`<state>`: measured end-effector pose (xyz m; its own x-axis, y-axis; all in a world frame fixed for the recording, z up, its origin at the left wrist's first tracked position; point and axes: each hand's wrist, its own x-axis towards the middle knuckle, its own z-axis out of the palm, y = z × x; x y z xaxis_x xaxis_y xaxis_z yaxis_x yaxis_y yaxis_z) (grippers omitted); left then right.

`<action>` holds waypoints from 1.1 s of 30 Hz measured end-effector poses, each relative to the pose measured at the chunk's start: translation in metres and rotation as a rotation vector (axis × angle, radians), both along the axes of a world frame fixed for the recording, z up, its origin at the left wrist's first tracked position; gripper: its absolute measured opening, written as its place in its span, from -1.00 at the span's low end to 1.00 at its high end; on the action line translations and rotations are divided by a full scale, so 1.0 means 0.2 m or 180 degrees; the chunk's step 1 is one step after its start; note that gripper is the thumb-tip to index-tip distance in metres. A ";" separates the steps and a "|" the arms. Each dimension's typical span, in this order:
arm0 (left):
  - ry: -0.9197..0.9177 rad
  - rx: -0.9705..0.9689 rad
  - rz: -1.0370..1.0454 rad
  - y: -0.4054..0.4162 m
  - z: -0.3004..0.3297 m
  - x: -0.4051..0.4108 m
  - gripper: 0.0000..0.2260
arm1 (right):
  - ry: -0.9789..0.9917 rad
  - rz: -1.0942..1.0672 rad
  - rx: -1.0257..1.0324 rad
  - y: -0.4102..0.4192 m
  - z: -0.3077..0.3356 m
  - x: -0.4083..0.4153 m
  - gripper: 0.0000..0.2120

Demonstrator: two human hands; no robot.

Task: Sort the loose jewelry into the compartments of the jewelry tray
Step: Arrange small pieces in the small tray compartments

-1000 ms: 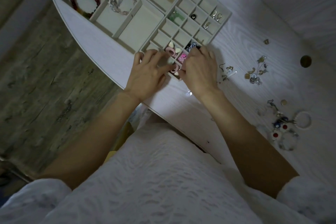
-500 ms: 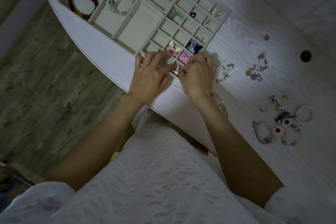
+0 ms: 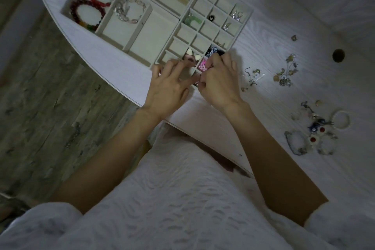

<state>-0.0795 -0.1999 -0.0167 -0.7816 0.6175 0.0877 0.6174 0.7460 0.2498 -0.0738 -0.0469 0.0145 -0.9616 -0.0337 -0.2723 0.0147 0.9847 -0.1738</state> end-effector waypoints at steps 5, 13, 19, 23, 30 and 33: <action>0.0118 -0.0042 -0.0130 -0.03 -0.01 -0.02 -0.69 | 0.0054 -0.0169 -0.0228 0.03 0.01 0.01 -0.83; 0.0050 0.0036 -0.0207 -0.04 -0.02 -0.04 -0.73 | -0.0160 -0.0790 -0.0273 0.01 -0.01 -0.02 -0.87; -0.0248 0.0208 0.0009 -0.02 -0.02 -0.03 -0.68 | -0.0069 -0.0972 -0.0901 0.04 0.00 0.02 -0.79; -0.0444 0.0459 0.0210 -0.01 -0.03 -0.01 -0.63 | 0.0350 -0.0880 -0.1173 0.12 0.05 0.10 -0.78; -0.0564 0.1124 0.0263 0.14 0.06 0.09 -0.75 | 0.0683 -0.1150 -0.0744 0.43 -0.01 0.51 -0.85; -0.0942 0.1185 -0.0069 0.28 0.10 0.16 -0.87 | 0.0210 -0.1470 -0.0688 0.51 -0.11 0.64 -0.74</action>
